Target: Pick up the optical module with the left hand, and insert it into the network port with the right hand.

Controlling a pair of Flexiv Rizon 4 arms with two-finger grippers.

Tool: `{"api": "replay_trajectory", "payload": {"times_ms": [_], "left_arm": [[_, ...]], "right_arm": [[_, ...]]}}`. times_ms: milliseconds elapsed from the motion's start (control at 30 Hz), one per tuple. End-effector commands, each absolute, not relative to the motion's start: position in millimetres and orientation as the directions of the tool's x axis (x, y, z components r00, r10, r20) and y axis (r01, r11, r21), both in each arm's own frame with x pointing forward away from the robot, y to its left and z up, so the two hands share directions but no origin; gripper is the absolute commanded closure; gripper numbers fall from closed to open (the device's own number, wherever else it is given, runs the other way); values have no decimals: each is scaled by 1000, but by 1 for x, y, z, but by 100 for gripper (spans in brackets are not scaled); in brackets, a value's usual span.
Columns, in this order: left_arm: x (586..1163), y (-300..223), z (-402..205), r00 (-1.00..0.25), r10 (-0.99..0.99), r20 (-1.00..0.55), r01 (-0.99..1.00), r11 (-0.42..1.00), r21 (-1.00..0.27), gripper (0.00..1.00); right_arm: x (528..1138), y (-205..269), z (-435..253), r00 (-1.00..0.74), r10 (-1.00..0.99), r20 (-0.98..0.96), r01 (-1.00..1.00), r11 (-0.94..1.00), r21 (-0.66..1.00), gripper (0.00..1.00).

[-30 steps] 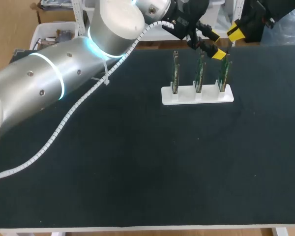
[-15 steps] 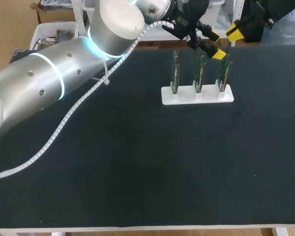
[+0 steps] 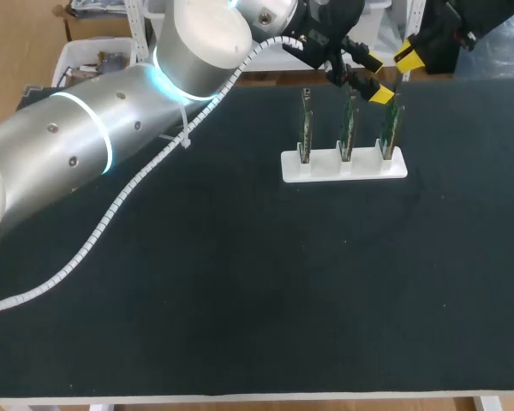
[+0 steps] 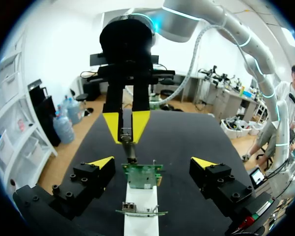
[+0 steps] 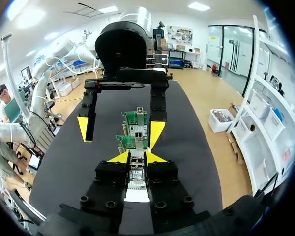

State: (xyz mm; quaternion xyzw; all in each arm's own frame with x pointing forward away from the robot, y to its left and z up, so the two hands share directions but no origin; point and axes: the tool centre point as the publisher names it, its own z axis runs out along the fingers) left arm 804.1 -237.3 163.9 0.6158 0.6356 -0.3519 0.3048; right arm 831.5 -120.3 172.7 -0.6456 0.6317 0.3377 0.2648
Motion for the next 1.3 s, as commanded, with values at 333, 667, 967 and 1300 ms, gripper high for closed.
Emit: {"api": "replay_trajectory", "payload": {"times_ms": [333, 667, 967, 1300], "left_arm": [[804, -237, 164, -56, 570, -820, 997, -6, -72, 0], [804, -237, 164, -56, 570, -820, 997, -6, -72, 0], [804, -237, 164, -56, 570, -820, 997, -6, -72, 0], [804, -237, 164, -56, 570, -820, 997, -6, -72, 0]], "right_arm": [[837, -122, 173, -27, -634, -773, -914, -297, 276, 100], [835, -121, 173, -24, -630, -776, -911, -307, 277, 100], [832, -124, 173, -28, -635, -772, -912, -300, 280, 100], [830, -122, 172, -29, -632, -775, -912, -302, 280, 100]]}}
